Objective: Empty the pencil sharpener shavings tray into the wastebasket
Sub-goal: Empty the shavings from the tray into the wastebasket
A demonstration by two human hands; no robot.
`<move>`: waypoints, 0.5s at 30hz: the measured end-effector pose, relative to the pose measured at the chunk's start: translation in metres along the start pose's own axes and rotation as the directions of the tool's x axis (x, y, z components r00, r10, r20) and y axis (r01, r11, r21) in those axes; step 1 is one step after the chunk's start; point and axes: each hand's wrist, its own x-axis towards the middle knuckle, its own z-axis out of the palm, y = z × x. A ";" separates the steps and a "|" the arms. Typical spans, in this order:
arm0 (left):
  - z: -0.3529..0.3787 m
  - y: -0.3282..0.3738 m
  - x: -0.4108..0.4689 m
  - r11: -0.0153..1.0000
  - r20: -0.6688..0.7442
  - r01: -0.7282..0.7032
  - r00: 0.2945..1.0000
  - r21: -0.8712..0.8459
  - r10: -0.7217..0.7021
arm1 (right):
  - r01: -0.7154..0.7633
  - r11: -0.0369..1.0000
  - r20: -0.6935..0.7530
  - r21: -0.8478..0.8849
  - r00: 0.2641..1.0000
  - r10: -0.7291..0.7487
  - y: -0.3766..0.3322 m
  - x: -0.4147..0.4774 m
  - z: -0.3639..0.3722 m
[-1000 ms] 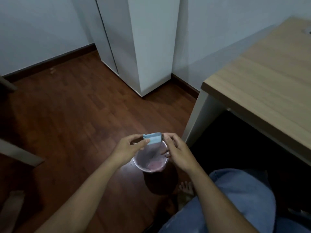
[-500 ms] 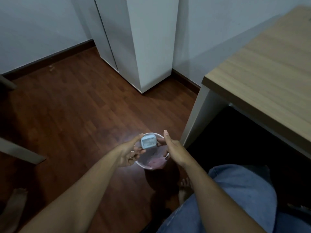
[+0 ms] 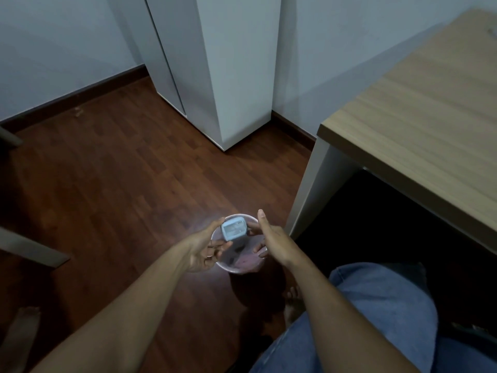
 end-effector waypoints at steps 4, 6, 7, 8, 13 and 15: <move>0.001 -0.006 0.003 0.974 -0.022 -0.220 0.975 0.060 0.222 | -0.007 0.998 -0.021 0.062 1.000 0.008 -0.009 -0.008 0.000; 0.000 -0.010 0.000 0.918 -0.068 -0.368 0.922 0.147 0.381 | -0.024 0.996 -0.034 0.090 0.999 0.027 -0.010 -0.009 0.000; 0.001 -0.012 -0.001 0.880 -0.077 -0.432 0.888 0.201 0.453 | -0.031 0.995 -0.036 0.095 0.999 0.035 -0.010 -0.009 -0.001; 0.001 -0.013 0.000 0.847 -0.076 -0.480 0.859 0.229 0.507 | -0.038 0.995 -0.039 0.094 0.998 0.042 -0.010 -0.009 -0.001; 0.001 -0.015 0.001 0.724 -0.068 -0.623 0.742 0.297 0.667 | -0.015 0.996 -0.057 0.088 0.998 0.020 -0.011 -0.010 0.000; -0.001 -0.012 -0.005 0.666 -0.054 -0.671 0.690 0.326 0.722 | 0.025 0.996 -0.068 0.089 0.997 -0.019 -0.019 -0.015 0.000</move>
